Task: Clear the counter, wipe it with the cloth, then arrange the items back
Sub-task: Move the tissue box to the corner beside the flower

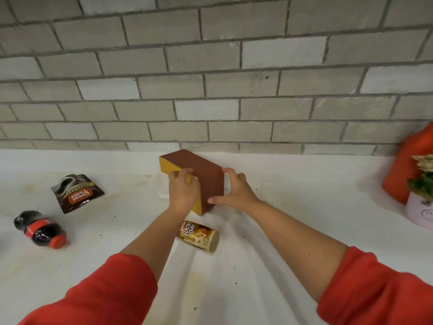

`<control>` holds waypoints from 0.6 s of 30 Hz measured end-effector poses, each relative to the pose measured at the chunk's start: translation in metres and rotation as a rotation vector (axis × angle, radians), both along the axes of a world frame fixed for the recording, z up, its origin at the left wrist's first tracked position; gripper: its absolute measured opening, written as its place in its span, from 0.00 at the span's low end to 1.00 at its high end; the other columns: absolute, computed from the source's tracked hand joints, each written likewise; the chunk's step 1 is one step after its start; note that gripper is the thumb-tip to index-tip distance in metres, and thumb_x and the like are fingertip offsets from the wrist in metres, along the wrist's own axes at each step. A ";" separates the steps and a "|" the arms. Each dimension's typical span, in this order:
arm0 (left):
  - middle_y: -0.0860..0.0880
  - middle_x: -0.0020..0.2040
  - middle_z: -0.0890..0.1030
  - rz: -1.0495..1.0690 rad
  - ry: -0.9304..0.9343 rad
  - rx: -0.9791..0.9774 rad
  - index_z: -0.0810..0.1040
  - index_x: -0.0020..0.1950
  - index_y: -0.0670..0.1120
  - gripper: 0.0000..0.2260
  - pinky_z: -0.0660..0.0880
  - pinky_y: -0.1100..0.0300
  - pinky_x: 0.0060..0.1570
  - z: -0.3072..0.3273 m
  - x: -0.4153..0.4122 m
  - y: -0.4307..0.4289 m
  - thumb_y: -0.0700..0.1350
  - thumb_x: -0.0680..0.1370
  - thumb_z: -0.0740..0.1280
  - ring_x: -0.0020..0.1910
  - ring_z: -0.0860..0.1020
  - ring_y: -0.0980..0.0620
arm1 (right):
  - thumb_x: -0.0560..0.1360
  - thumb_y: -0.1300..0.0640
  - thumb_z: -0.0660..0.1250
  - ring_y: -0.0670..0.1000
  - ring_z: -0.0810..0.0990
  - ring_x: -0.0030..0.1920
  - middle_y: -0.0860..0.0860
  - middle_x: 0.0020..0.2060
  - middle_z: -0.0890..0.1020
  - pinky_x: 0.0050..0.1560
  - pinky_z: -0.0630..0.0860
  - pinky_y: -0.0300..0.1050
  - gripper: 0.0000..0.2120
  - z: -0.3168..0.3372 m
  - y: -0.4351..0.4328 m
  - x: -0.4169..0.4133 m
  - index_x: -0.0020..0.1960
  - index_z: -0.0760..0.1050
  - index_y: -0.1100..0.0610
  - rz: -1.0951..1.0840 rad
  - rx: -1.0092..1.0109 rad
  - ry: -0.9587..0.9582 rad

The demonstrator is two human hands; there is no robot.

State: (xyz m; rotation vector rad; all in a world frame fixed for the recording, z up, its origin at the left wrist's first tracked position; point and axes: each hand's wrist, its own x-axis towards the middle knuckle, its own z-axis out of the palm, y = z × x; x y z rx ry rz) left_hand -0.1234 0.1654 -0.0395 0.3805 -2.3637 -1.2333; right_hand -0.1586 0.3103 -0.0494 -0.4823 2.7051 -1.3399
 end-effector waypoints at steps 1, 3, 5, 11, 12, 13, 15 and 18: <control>0.42 0.66 0.65 -0.015 -0.009 0.006 0.72 0.66 0.44 0.15 0.66 0.57 0.63 -0.001 -0.003 -0.004 0.42 0.80 0.59 0.62 0.70 0.45 | 0.62 0.48 0.79 0.57 0.67 0.66 0.55 0.65 0.63 0.64 0.68 0.47 0.47 0.000 -0.008 -0.004 0.73 0.55 0.49 0.002 -0.008 0.017; 0.42 0.67 0.64 -0.041 -0.025 0.016 0.71 0.67 0.44 0.15 0.64 0.59 0.64 -0.002 -0.010 -0.010 0.42 0.80 0.58 0.64 0.69 0.45 | 0.61 0.47 0.79 0.57 0.67 0.66 0.56 0.64 0.63 0.66 0.68 0.48 0.49 -0.002 -0.022 -0.011 0.73 0.55 0.49 -0.003 -0.008 0.044; 0.42 0.67 0.64 -0.057 -0.024 0.019 0.71 0.67 0.44 0.15 0.63 0.63 0.61 -0.004 -0.013 -0.012 0.42 0.81 0.57 0.63 0.69 0.46 | 0.60 0.46 0.79 0.58 0.66 0.67 0.56 0.64 0.63 0.67 0.68 0.53 0.51 -0.003 -0.031 -0.016 0.74 0.54 0.49 -0.015 0.009 0.049; 0.43 0.64 0.65 -0.091 0.001 0.046 0.73 0.63 0.46 0.12 0.73 0.53 0.61 -0.009 -0.019 -0.022 0.43 0.80 0.58 0.56 0.72 0.46 | 0.60 0.47 0.79 0.59 0.66 0.66 0.58 0.66 0.61 0.67 0.68 0.54 0.52 -0.011 -0.051 -0.026 0.75 0.52 0.49 -0.049 -0.019 0.027; 0.43 0.64 0.65 -0.095 0.003 0.045 0.73 0.63 0.46 0.12 0.73 0.53 0.61 -0.009 -0.019 -0.022 0.43 0.80 0.58 0.57 0.72 0.46 | 0.61 0.48 0.79 0.59 0.67 0.65 0.58 0.65 0.62 0.67 0.69 0.52 0.51 -0.011 -0.052 -0.026 0.74 0.52 0.49 -0.063 -0.036 0.027; 0.43 0.64 0.65 -0.096 0.009 0.039 0.73 0.63 0.45 0.12 0.71 0.56 0.62 -0.009 -0.019 -0.023 0.43 0.80 0.58 0.58 0.72 0.46 | 0.62 0.49 0.79 0.58 0.68 0.64 0.58 0.64 0.62 0.66 0.69 0.50 0.49 -0.012 -0.052 -0.025 0.74 0.53 0.50 -0.074 -0.053 0.030; 0.43 0.64 0.65 -0.097 0.019 0.024 0.73 0.64 0.45 0.13 0.67 0.63 0.59 -0.009 -0.018 -0.023 0.43 0.81 0.58 0.60 0.71 0.46 | 0.62 0.51 0.79 0.58 0.70 0.62 0.58 0.63 0.63 0.64 0.70 0.47 0.47 -0.012 -0.054 -0.025 0.73 0.55 0.50 -0.096 -0.086 0.038; 0.43 0.65 0.65 -0.106 0.032 0.013 0.72 0.64 0.45 0.13 0.68 0.62 0.58 -0.010 -0.017 -0.024 0.43 0.81 0.58 0.60 0.72 0.45 | 0.62 0.53 0.79 0.57 0.71 0.61 0.58 0.62 0.64 0.62 0.70 0.44 0.45 -0.015 -0.056 -0.023 0.73 0.58 0.51 -0.122 -0.132 0.064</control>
